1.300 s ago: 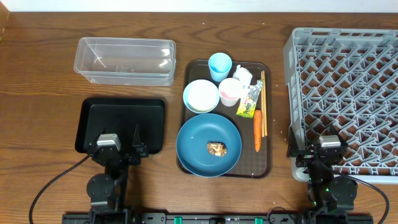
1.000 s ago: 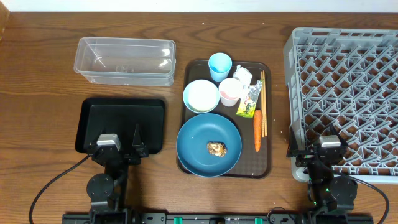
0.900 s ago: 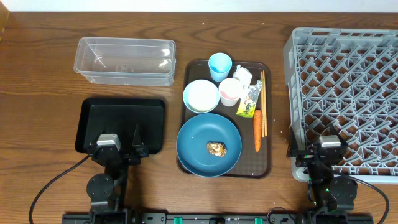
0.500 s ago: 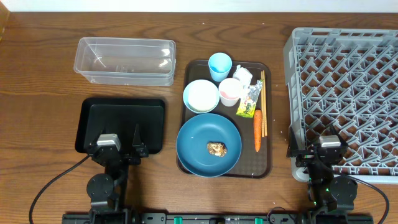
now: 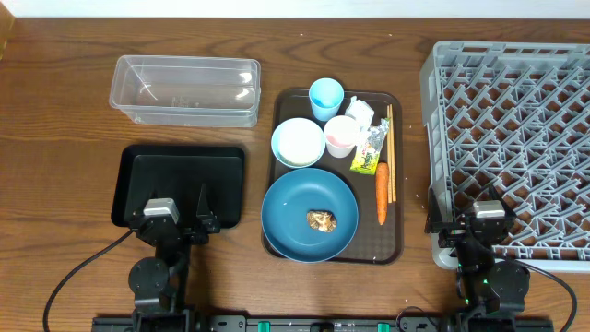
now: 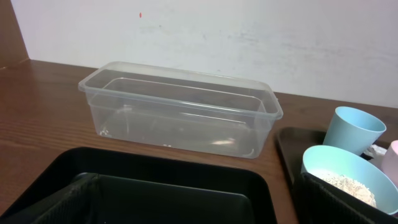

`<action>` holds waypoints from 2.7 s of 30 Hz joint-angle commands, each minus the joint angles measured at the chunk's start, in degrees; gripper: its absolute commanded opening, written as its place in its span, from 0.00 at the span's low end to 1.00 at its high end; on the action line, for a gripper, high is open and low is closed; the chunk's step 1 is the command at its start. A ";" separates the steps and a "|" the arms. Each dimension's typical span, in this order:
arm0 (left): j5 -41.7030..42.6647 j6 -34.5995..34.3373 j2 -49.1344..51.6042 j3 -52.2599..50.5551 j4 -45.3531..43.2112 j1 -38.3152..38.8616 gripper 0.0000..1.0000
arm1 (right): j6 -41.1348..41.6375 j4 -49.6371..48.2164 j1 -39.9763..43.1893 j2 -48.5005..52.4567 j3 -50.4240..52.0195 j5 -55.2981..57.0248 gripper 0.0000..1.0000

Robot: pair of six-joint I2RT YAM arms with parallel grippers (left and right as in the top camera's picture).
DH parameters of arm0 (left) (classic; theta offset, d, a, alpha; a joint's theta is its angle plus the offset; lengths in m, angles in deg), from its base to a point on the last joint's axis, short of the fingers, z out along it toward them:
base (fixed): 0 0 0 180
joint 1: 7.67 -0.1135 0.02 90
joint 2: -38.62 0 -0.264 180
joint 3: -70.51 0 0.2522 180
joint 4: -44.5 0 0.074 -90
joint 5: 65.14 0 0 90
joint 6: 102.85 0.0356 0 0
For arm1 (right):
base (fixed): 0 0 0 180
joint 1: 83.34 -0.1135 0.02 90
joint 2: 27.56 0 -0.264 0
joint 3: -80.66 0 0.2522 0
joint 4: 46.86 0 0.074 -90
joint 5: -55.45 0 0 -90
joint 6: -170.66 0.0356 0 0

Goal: Sort waste into correct bins and load items into the dishwasher rack

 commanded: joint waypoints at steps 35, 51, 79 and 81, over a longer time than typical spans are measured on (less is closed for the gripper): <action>45.51 -29.86 9.68 18.71 5.62 0.35 0.98 | 0.48 0.04 0.46 -0.31 0.22 0.42 0.99; 25.49 -8.98 56.04 60.63 52.09 18.67 0.98 | 0.48 0.04 0.46 -0.31 0.22 0.42 0.99; 7.87 -29.57 81.59 64.59 40.22 52.63 0.98 | 0.48 0.04 0.46 -0.31 0.22 0.42 0.99; 7.85 -29.55 83.87 64.59 40.22 53.68 0.98 | 0.48 0.04 0.46 -0.31 0.22 0.42 0.99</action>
